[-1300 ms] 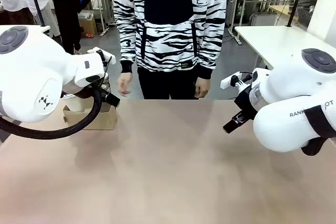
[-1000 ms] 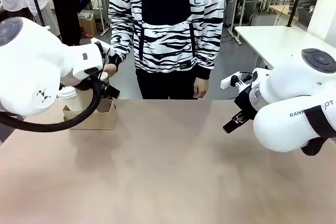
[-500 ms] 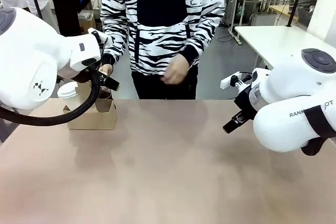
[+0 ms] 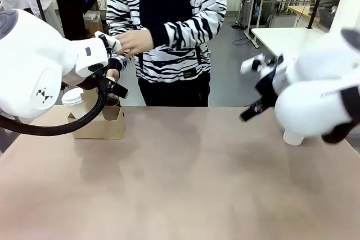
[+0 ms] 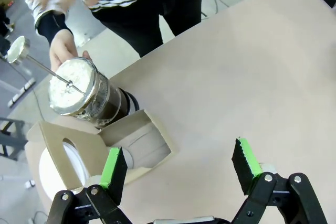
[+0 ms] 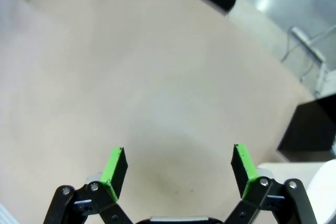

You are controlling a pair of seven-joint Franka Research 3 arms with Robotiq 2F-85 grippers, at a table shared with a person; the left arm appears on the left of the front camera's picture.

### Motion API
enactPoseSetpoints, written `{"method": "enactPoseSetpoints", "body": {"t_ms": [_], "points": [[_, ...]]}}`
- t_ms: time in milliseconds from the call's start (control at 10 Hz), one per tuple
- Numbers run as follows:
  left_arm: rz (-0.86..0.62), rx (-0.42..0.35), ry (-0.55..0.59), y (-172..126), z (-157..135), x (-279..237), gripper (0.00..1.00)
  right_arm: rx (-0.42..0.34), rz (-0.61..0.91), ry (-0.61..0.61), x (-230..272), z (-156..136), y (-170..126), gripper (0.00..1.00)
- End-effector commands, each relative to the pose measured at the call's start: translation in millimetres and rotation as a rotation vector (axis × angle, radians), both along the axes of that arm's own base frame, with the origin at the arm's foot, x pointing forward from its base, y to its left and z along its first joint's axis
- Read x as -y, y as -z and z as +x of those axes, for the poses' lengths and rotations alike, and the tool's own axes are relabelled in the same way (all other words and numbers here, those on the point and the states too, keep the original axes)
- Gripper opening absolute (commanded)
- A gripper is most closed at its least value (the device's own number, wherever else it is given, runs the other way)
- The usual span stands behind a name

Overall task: Pour a drink into a cup and package it in a carrier.
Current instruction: Pick up the 600 ml Paper Cup and place it in the middle top area of the table.

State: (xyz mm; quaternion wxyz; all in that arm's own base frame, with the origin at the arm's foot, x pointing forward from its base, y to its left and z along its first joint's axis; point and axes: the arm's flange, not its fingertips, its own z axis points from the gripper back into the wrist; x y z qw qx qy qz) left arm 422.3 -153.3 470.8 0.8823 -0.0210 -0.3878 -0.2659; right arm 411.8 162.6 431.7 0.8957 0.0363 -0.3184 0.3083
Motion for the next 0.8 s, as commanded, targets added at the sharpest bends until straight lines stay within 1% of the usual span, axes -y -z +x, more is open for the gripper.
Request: {"method": "enactPoseSetpoints", "body": {"t_ms": [0,100,200,300,400,500,600,700], "points": [[-0.001,0.000,-0.002,-1,0,-1,1.00,0.029,0.086,-0.072,40,13,-68,1.00],[-0.001,0.000,-0.002,-1,0,-1,1.00,0.036,0.141,-0.106,70,24,-91,1.00],[-0.001,0.000,-0.002,-1,0,-1,1.00,0.056,0.232,-0.170,113,32,-106,1.00],[-0.001,0.000,-0.002,-1,0,-1,1.00,0.073,0.272,-0.268,142,33,-108,1.00],[-0.001,0.000,-0.002,-1,0,-1,1.00,0.082,0.359,-0.326,188,40,-103,1.00],[-0.001,0.000,-0.002,-1,0,-1,1.00,0.114,0.395,-0.372,219,41,-90,1.00],[-0.001,0.000,-0.002,-1,0,-1,1.00,0.165,0.463,-0.421,241,42,-75,1.00],[-0.001,0.000,-0.002,-1,0,-1,1.00,0.187,0.485,-0.483,251,45,-61,1.00]]}}
